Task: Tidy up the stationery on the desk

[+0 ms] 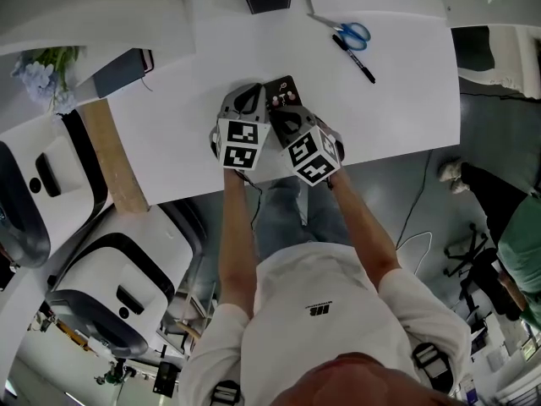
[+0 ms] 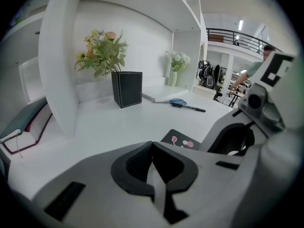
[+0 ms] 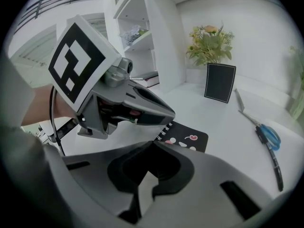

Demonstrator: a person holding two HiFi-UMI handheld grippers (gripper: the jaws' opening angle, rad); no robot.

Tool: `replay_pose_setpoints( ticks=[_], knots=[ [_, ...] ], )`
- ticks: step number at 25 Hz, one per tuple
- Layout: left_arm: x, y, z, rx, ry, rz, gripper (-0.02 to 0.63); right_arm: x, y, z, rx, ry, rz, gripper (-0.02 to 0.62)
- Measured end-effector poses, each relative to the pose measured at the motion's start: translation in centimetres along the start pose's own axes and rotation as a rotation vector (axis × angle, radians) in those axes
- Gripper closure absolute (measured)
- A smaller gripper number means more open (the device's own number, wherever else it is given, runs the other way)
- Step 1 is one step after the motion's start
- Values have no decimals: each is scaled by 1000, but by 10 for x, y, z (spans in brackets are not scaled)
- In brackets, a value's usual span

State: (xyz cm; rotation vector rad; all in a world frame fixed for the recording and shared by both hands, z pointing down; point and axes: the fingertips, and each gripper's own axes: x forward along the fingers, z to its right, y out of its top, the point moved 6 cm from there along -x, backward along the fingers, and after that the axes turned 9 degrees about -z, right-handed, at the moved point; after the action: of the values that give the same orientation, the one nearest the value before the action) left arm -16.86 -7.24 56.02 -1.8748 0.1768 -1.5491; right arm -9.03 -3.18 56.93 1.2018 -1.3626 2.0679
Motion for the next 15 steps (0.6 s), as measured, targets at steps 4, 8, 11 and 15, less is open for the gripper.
replay_pose_setpoints(
  ticks=[4, 8, 11, 15],
  knots=[
    [-12, -3, -5, -12, 24, 13, 606, 4, 3, -3, 10, 9, 23, 600],
    [-29, -11, -10, -36, 51, 25, 606, 7, 6, -5, 14, 14, 37, 600],
    [-40, -17, -14, -57, 69, 31, 606, 10, 9, -7, 1, 24, 46, 600],
    [-52, -26, -16, -87, 91, 37, 606, 14, 13, -9, 0, 24, 53, 600]
  ],
)
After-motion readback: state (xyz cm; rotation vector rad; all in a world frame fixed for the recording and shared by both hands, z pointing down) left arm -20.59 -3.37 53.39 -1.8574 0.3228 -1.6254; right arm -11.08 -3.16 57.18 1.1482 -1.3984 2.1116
